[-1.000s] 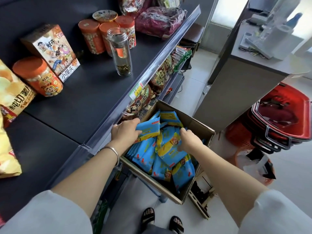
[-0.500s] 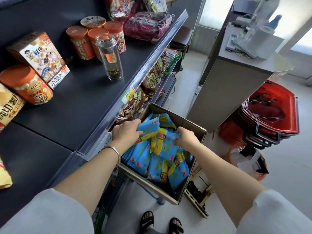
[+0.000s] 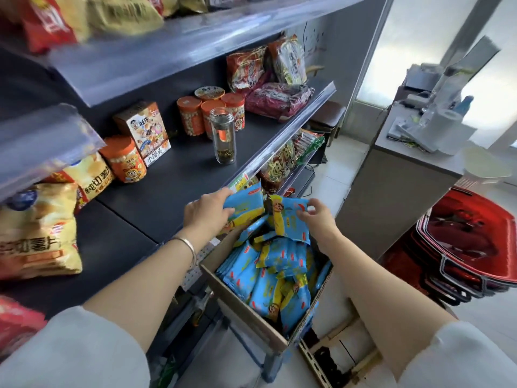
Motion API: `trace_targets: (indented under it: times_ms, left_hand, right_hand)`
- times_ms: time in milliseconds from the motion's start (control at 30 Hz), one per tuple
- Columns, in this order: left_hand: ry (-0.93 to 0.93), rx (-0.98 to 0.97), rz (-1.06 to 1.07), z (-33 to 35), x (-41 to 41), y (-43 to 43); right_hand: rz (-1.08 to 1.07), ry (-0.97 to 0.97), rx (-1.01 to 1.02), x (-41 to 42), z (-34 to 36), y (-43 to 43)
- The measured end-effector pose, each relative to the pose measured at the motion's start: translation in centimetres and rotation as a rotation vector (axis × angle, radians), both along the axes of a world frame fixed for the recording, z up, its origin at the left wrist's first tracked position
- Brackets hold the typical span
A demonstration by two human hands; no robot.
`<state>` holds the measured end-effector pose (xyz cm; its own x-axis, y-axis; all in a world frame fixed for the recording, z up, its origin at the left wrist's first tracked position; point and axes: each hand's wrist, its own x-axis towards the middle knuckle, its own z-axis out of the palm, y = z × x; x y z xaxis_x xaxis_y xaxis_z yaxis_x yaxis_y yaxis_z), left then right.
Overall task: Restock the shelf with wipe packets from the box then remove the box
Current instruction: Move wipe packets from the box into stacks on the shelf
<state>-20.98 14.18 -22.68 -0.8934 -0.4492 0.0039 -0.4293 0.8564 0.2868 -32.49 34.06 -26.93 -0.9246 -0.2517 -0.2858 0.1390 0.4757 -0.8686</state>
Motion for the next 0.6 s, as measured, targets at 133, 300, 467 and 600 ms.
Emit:
trace_targets:
  times_ms: [133, 300, 467, 600]
  left_hand:
    - [0.1, -0.006, 0.096, 4.6, 4.2, 1.0]
    - [0.287, -0.049, 0.215, 10.4, 10.6, 2.0]
    - [0.432, -0.129, 0.368, 15.8, 18.6, 1.7]
    - [0.566, -0.243, 0.474, 19.6, 25.5, 0.5]
  right_hand:
    - [0.006, 0.056, -0.177, 2.4, 4.5, -0.4]
    - [0.08, 0.094, -0.437, 6.4, 10.6, -1.6]
    - [0.194, 0.12, -0.593, 12.4, 16.2, -5.2]
    - [0.386, 0.104, -0.701, 17.9, 20.3, -9.1]
